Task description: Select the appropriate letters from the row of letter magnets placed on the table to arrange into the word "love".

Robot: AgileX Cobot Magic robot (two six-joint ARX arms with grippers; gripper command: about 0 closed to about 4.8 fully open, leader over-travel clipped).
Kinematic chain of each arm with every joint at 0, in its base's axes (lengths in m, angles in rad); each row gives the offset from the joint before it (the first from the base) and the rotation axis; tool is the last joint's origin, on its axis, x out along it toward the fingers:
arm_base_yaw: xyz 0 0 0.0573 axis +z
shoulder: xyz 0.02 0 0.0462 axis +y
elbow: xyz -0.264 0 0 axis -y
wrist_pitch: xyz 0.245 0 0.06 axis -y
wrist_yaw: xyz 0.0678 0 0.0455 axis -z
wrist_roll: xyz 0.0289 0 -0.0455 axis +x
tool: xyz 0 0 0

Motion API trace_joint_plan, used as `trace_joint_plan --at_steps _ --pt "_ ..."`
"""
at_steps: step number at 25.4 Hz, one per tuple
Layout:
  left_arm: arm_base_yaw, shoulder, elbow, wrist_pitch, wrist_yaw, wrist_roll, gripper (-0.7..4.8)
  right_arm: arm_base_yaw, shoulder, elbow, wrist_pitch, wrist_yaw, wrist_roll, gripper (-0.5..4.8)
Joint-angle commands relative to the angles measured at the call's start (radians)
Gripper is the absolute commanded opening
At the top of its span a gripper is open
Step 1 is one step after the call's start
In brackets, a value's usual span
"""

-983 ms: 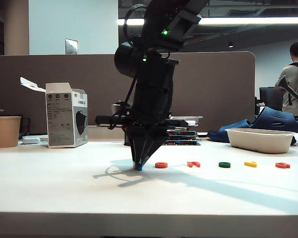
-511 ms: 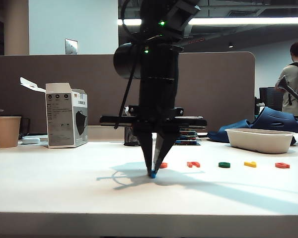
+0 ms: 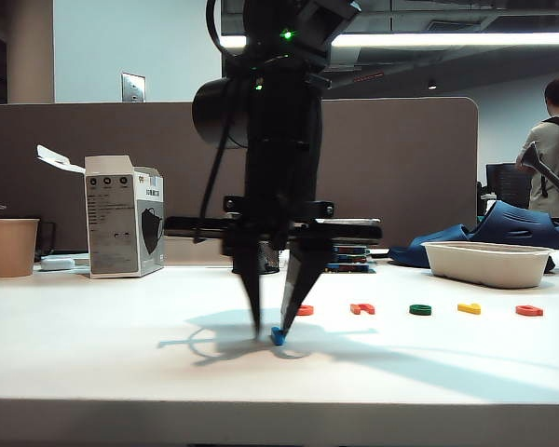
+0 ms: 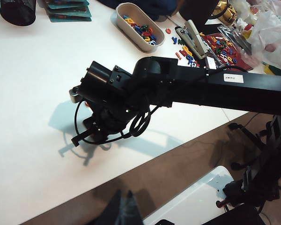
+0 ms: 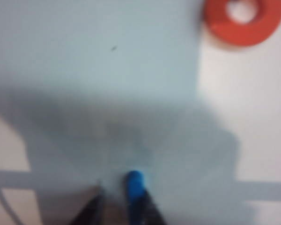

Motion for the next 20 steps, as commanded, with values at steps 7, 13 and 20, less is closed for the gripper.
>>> trace_joint_plan --at_steps 7,13,20 --pt "0.000 -0.003 0.003 0.009 0.006 0.001 -0.05 0.005 0.017 -0.020 -0.060 -0.018 0.000 1.17" --pt "0.000 -0.003 0.003 0.008 0.008 0.001 -0.05 -0.006 -0.026 -0.020 -0.043 -0.009 -0.005 1.17" --pt "0.000 -0.003 0.003 0.005 0.007 0.002 -0.05 -0.034 -0.072 -0.020 -0.028 -0.012 -0.027 1.17"
